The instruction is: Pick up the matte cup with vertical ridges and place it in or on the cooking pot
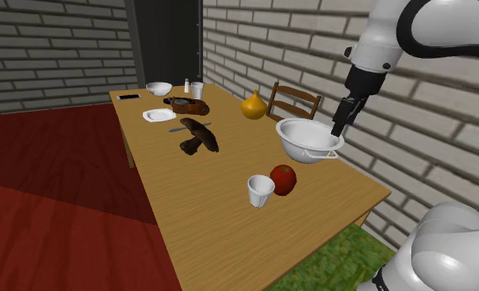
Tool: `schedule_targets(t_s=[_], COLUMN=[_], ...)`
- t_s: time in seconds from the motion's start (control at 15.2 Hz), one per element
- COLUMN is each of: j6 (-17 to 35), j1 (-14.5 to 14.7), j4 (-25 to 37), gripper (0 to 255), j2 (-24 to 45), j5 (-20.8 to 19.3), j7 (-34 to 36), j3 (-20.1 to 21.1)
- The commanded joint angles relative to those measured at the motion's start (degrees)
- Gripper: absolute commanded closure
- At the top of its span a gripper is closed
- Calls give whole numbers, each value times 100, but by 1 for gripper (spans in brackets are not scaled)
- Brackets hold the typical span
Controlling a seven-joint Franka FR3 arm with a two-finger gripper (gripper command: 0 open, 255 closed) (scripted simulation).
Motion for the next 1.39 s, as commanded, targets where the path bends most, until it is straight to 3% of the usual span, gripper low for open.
schedule_targets(t_s=[0.0,0.73,1.32], j6=[0,1353,2231], j1=[0,186,248], j4=[0,-255,109], gripper=[0,0,0], j2=[0,1648,3452], j5=[0,3,-412], j7=[0,663,1377], j3=[0,896,1564])
